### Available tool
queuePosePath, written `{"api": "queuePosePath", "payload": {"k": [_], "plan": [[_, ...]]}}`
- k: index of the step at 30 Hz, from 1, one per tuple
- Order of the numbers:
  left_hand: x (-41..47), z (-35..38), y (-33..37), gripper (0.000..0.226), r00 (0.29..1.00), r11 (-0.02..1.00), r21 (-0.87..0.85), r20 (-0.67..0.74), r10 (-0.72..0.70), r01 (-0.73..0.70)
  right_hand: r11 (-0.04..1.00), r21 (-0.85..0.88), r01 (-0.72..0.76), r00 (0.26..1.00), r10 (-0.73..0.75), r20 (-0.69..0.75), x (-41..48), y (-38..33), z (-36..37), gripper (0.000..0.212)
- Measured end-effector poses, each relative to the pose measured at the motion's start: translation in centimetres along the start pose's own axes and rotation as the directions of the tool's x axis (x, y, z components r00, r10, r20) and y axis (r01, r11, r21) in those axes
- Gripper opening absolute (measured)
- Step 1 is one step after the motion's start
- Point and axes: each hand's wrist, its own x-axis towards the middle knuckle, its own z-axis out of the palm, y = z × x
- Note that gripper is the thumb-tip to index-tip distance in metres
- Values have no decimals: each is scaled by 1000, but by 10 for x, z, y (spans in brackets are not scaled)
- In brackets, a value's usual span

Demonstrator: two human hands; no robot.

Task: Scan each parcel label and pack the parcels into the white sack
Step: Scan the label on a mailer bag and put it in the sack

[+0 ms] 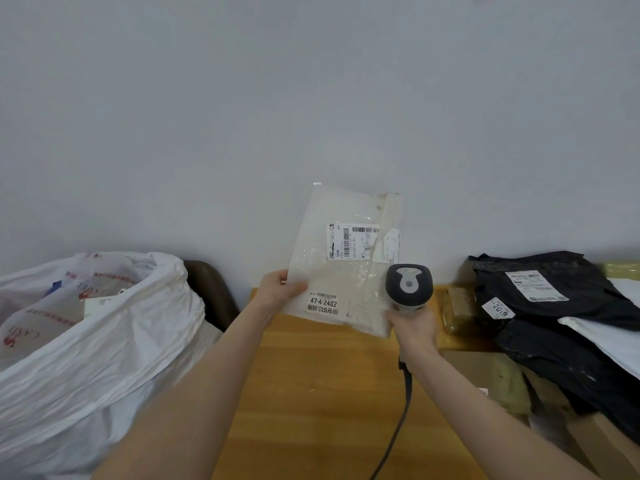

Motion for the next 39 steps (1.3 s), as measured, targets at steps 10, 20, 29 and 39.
{"api": "queuePosePath", "payload": {"k": [10,20,29,39], "plan": [[4,11,-2,23,991,996,-47,-115,66,-72,977,145,-155,904,81,421,-78,-9,0,15],[0,11,-8,9,985,994,-11,-136,108,-111,978,101,-183,903,126,412,-90,-11,5,19],[0,12,-13,12,986,996,-10,-141,90,-92,970,104,-219,902,161,401,-90,-12,3,17],[-6,15,-9,10,981,994,23,-164,108,-105,970,103,-218,892,156,423,-87,-13,2,18]]}}
